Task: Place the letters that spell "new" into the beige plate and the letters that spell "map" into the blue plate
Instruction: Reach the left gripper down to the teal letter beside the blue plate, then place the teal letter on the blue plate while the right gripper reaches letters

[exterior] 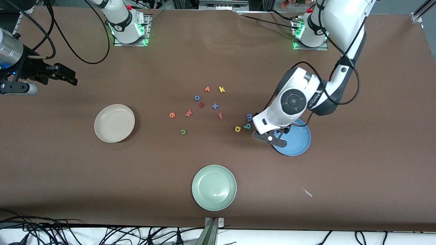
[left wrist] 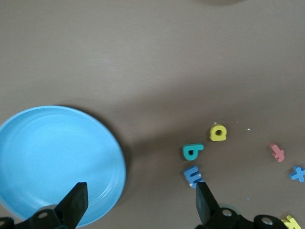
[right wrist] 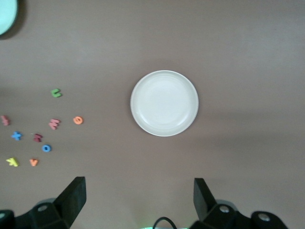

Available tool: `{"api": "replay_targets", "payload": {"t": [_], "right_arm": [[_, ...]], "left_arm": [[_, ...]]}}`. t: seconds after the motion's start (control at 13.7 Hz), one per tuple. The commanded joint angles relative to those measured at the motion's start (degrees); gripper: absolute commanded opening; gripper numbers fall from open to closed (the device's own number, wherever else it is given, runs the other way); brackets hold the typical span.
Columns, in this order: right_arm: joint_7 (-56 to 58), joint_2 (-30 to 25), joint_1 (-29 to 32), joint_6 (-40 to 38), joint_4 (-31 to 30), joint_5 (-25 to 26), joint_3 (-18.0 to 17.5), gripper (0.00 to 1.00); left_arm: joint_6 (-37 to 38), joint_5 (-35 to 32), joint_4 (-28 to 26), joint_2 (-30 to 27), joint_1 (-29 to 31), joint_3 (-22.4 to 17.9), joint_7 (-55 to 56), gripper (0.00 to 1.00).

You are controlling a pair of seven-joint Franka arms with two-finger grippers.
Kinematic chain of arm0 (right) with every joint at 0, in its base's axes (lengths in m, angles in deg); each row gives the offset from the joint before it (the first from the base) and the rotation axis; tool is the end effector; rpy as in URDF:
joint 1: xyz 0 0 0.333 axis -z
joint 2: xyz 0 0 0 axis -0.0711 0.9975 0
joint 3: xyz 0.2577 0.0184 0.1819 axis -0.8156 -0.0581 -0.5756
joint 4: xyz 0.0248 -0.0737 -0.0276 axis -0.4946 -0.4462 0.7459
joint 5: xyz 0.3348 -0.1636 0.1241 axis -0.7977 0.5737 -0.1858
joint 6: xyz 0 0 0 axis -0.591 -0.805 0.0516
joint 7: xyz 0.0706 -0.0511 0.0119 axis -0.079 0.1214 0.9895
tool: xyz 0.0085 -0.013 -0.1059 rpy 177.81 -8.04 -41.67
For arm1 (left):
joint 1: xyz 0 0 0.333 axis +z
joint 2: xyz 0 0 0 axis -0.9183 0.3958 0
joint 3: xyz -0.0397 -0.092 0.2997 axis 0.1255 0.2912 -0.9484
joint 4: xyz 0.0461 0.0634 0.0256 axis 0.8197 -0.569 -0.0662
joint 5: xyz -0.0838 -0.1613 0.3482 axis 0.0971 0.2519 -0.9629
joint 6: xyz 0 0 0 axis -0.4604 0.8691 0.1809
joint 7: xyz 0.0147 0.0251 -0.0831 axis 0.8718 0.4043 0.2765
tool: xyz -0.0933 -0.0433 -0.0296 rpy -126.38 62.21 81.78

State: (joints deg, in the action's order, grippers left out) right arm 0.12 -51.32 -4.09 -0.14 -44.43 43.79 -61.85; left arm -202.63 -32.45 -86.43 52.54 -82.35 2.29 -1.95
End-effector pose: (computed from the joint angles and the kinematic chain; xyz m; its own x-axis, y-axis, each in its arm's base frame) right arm 0.5650 0.0479 0.6018 0.9962 -0.0226 -0.0841 -0.0254 -0.9991 -0.0327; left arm 0.6094 -0.3192 0.3002 0.9336 -0.3442 -0.0996 -0.3402 -0.9387 0.0551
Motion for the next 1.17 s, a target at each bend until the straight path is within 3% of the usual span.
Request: {"api": "replay_targets", "payload": {"t": [0.0,0.29,0.44,0.81,1.1], "right_arm": [[0.52,0.77,0.08,0.78,0.30,-1.81,0.00,1.00],[0.26,2.08,-0.09,1.66,0.30,0.56,-0.26,1.00],[0.35,8.73,-0.18,1.06,0.39,0.04,-0.35,1.00],[0.18,14.29,-3.25,4.72,0.39,0.30,-0.43,1.00],[-2.79,17.56,-7.90,13.51,-1.53,-0.49,-0.43,1.00]], "left_arm": [[-2.93,-1.86,1.88,4.34,-1.99,-0.02,-4.45,1.00],[-6.72,-1.78,1.27,6.98,-2.17,-0.02,-13.42,1.00],[-7.16,-1.69,-0.91,7.08,-2.78,-0.02,-14.93,0.98],[-13.40,-2.13,-5.41,7.87,-4.10,-0.02,-16.34,0.77],[-15.15,-2.21,-6.46,8.83,-4.54,-0.10,-16.60,0.70]]}}
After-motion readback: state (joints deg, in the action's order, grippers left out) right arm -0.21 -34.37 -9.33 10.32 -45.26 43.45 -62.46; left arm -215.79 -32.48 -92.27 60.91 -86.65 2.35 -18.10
